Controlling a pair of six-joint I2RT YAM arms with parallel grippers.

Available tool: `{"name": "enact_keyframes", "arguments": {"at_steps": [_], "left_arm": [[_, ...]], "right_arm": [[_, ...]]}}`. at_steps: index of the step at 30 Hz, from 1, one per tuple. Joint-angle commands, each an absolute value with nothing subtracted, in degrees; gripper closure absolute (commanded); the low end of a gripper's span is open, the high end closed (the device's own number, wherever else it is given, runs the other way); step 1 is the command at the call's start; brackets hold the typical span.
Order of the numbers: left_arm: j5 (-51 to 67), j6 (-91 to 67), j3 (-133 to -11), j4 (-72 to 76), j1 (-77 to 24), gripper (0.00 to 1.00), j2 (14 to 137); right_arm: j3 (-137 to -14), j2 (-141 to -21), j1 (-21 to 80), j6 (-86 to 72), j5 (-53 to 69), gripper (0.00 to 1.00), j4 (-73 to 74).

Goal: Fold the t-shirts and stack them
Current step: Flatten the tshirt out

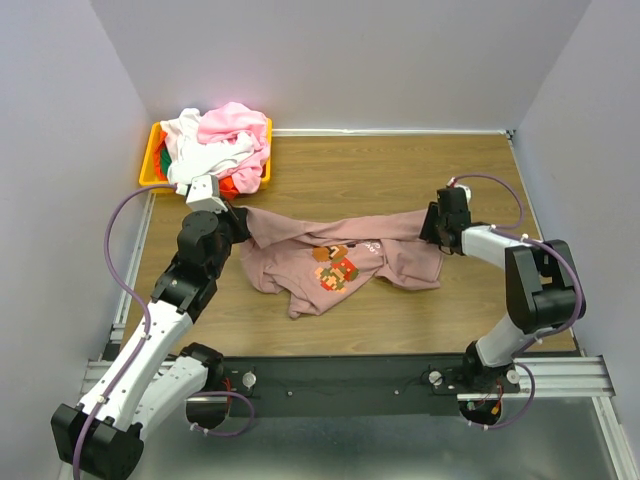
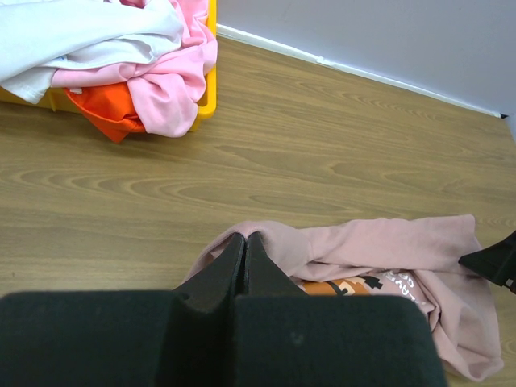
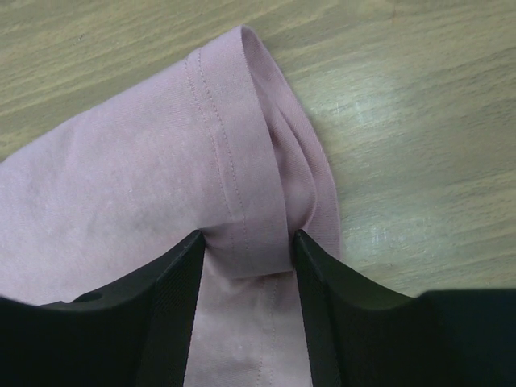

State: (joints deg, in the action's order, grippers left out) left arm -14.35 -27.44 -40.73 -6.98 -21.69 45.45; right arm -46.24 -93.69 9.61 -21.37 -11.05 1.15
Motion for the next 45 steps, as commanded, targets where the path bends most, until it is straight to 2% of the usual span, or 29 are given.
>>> {"name": "enact_keyframes", "arguments": {"at_steps": [1, 4, 5, 7, 13, 17, 19, 34, 37, 39, 40, 41, 45], "left_arm": [[-13.3, -27.0, -40.0, -6.0, -21.3, 1.0, 44.6], [-13.2, -27.0, -40.0, -6.0, -21.3, 1.0, 44.6], [-13.2, -27.0, -40.1, -6.1, -21.3, 1.0, 44.6], [-13.2, -27.0, -40.0, -6.1, -21.3, 1.0, 44.6], [-13.2, -27.0, -40.0, -6.2, -21.4, 1.0, 44.4], [-13.2, -27.0, -40.2, -6.3, -21.4, 1.0, 44.5], [-13.3, -26.9, -40.1, -6.3, -21.4, 1.0, 44.6], [-13.4, -26.9, -40.1, -6.7, -21.3, 1.0, 44.5], [-13.4, -26.9, -40.1, -6.7, -21.4, 1.0, 44.4], [-13.4, -26.9, -40.1, -6.6, -21.3, 1.0, 44.4], [-13.4, -26.9, -40.2, -6.7, -21.3, 1.0, 44.5], [-13.3, -26.9, -40.2, -6.7, -21.3, 1.0, 44.6], [-13.4, -26.6, -40.4, -6.2, -21.4, 1.0, 45.1]], "right_arm": [[-47.6, -95.9, 8.8, -20.7, -9.4, 0.46, 1.0], [-47.5, -96.2, 8.8, -20.4, -8.6, 0.6, 1.0], [-47.5, -96.0, 8.8, -20.4, -8.8, 0.71, 1.1], [-47.4, -95.2, 8.9, -20.3, -9.1, 0.78, 1.1], [-46.6, -92.2, 8.9, -20.0, -11.1, 0.78, 1.3], [-46.2, -90.4, 8.9, -19.7, -13.0, 0.65, 2.1], [-46.2, -90.0, 8.9, -19.8, -13.2, 0.64, 2.1], [-47.0, -94.1, 8.8, -20.1, -14.0, 0.65, 3.3], [-47.2, -94.7, 8.7, -20.3, -14.0, 0.74, 3.7], [-47.4, -94.7, 8.7, -20.5, -13.8, 0.9, 4.0], [-47.5, -94.7, 8.7, -20.5, -13.9, 0.9, 4.1], [-47.5, -94.5, 8.7, -20.6, -13.9, 1.0, 4.3], [-48.7, -91.5, 8.8, -20.6, -13.5, 1.0, 6.1]]}}
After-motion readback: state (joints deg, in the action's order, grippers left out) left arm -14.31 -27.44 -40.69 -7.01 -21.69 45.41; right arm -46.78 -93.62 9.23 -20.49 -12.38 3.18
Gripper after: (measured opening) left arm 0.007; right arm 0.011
